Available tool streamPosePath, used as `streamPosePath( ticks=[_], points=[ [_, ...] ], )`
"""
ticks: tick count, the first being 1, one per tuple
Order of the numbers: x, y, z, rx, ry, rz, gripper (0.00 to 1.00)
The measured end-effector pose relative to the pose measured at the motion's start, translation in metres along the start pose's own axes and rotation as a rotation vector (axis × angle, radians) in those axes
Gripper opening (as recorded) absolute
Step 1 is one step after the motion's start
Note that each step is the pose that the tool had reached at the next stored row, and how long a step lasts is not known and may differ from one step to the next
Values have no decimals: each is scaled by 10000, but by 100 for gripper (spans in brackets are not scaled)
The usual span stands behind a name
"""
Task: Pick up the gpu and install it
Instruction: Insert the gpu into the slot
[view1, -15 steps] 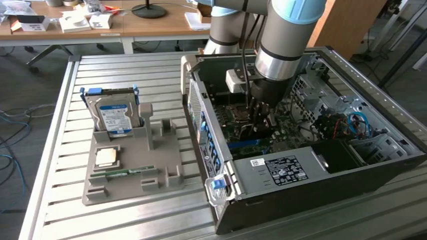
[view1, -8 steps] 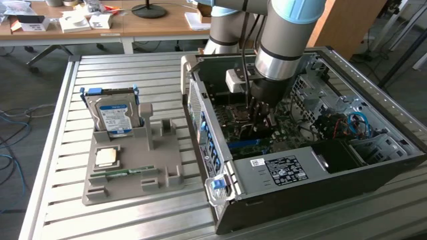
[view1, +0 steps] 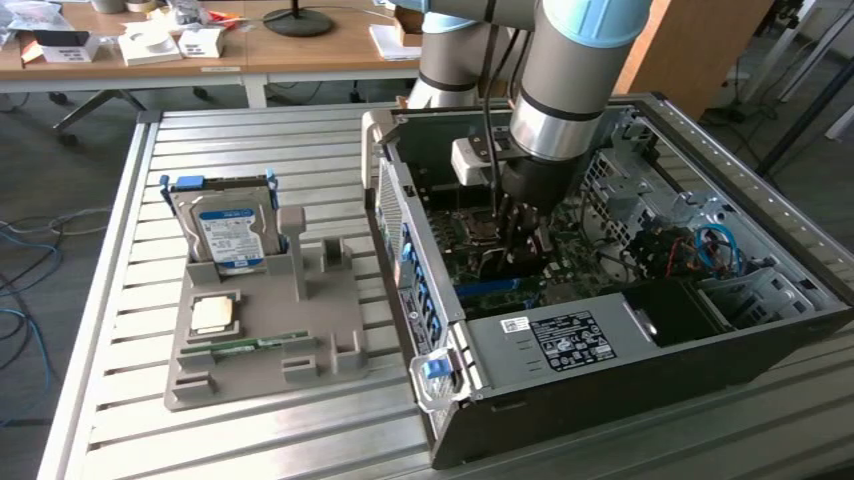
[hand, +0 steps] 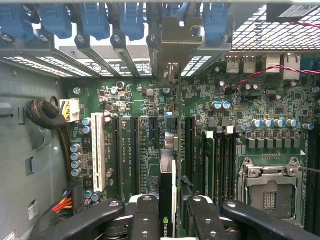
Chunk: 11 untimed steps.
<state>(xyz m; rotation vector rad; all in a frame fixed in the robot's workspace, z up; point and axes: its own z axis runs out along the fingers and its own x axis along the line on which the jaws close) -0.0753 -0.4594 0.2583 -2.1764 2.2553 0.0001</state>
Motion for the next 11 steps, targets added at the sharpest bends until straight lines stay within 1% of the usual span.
streamPosePath(
  ticks=[11],
  points=[
    [0,0,31,0,0,0,26]
  ],
)
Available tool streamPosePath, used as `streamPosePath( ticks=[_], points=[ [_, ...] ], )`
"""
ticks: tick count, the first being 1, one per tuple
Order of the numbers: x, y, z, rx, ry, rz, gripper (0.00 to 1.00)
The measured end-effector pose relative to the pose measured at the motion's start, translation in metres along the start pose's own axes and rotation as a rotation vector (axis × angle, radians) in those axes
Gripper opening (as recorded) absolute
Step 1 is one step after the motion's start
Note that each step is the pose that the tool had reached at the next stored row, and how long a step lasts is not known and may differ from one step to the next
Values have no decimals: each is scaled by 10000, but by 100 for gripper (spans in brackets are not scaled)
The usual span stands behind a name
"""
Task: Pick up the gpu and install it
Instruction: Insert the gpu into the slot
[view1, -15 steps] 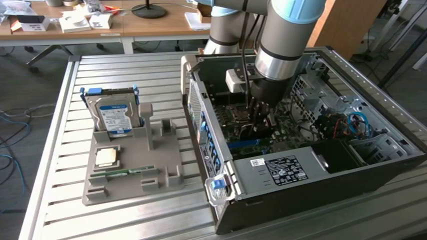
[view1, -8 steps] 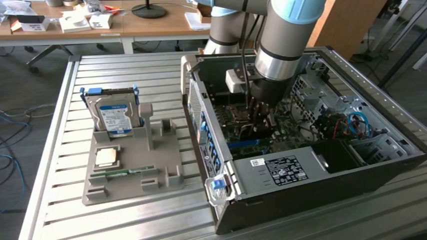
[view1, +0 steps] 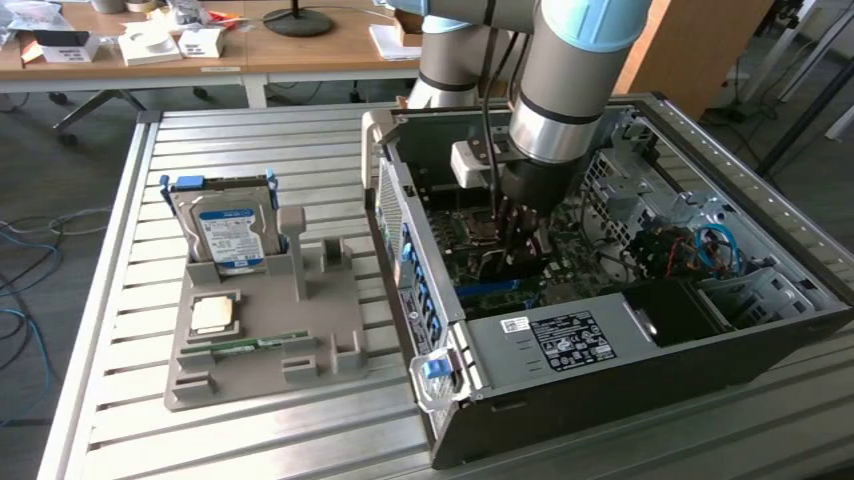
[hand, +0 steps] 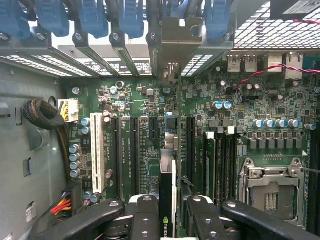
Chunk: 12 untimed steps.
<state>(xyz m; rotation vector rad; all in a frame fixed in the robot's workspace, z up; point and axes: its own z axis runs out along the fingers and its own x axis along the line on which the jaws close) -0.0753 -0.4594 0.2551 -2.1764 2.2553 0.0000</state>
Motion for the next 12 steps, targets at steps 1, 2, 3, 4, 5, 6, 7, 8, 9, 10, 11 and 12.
streamPosePath(
  ticks=[1,2,3,4,5,6,7,8,9,10,11,12],
  points=[
    [0,0,0,0,0,1,26],
    [0,0,0,0,0,0,26],
    [0,0,1,1,-1,0,26],
    [-1,2,1,1,-1,2,26],
    [-1,5,1,1,-2,3,26],
    [-1,7,2,1,-2,2,26],
    [-1,8,2,1,-2,1,26],
    [-1,9,3,1,-3,0,26],
    [0,19,4,1,-1,3,26],
    [0,19,4,0,-2,3,26],
    [0,19,4,1,-2,3,26],
    [0,20,5,0,-1,5,26]
  ],
)
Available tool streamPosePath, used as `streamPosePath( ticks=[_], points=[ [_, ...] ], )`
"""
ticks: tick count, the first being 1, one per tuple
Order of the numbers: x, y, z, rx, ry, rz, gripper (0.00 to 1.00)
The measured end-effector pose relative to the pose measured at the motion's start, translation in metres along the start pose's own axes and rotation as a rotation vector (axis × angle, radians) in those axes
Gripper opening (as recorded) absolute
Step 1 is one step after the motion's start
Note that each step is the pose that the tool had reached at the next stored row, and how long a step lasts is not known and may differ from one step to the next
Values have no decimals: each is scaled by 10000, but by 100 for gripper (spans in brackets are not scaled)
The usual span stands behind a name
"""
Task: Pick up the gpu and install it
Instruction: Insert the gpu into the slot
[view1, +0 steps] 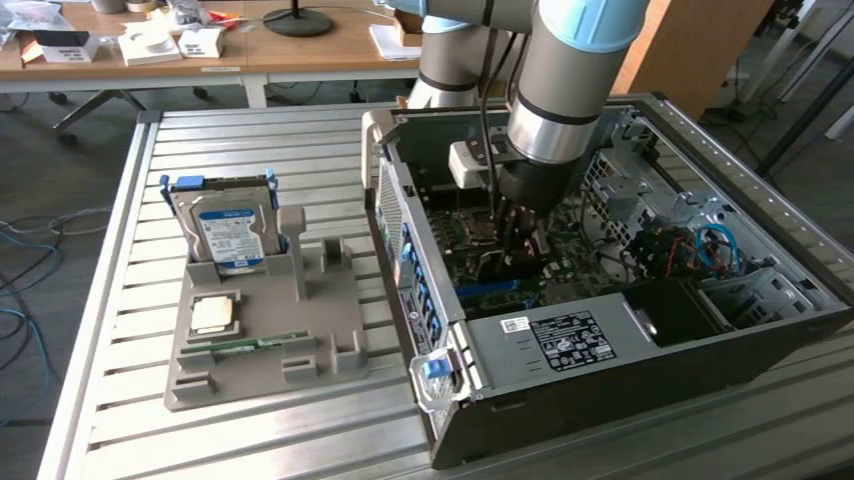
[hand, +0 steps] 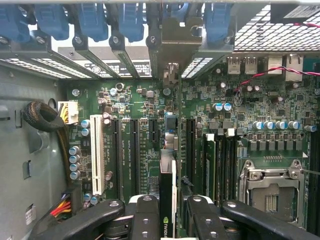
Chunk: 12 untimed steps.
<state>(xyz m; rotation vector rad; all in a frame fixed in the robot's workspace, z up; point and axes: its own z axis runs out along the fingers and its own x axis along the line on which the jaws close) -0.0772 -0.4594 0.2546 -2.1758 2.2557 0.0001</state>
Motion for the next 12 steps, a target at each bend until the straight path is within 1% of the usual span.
streamPosePath(
  ticks=[10,12],
  points=[
    [-1,0,25,3,-6,0,26],
    [0,0,30,0,1,0,26]
  ],
)
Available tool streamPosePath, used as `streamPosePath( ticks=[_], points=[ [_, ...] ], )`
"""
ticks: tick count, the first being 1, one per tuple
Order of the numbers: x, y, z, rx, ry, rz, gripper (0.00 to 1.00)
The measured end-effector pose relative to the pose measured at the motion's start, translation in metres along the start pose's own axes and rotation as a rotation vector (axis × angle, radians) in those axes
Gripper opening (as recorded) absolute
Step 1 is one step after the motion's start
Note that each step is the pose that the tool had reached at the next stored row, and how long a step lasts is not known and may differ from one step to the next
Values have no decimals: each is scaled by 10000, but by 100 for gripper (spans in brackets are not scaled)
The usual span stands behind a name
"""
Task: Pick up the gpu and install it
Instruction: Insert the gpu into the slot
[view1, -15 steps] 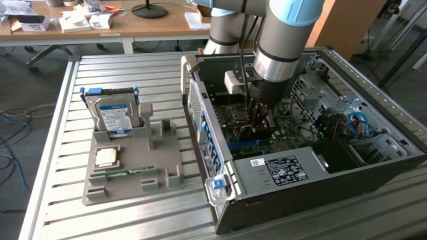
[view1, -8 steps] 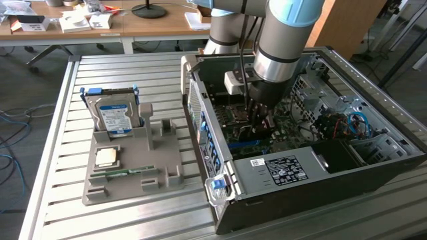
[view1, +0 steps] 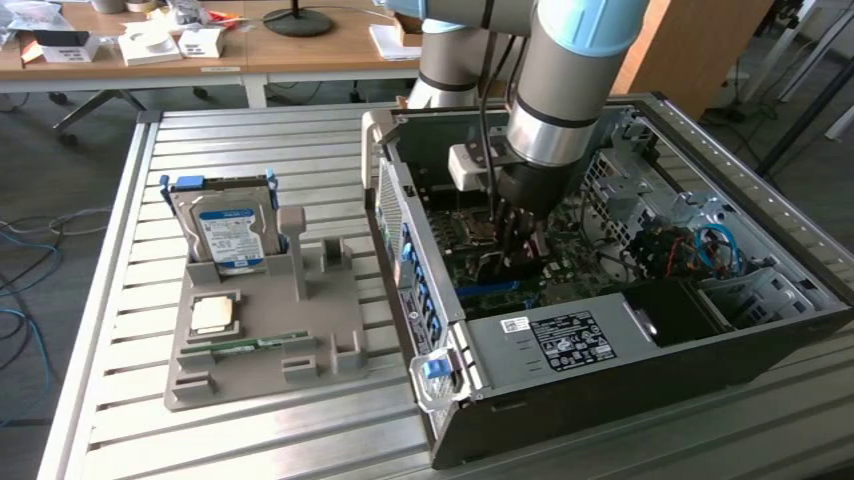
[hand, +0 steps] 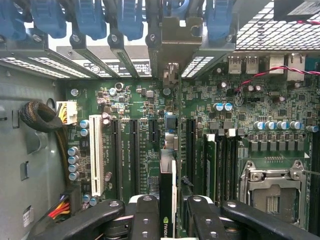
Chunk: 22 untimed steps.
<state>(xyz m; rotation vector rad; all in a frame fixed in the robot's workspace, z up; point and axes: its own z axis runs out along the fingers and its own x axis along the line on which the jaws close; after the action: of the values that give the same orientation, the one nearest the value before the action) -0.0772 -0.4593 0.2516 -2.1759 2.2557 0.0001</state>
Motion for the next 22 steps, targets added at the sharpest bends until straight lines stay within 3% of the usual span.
streamPosePath(
  ticks=[22],
  points=[
    [0,1,31,1,-1,0,26]
  ],
)
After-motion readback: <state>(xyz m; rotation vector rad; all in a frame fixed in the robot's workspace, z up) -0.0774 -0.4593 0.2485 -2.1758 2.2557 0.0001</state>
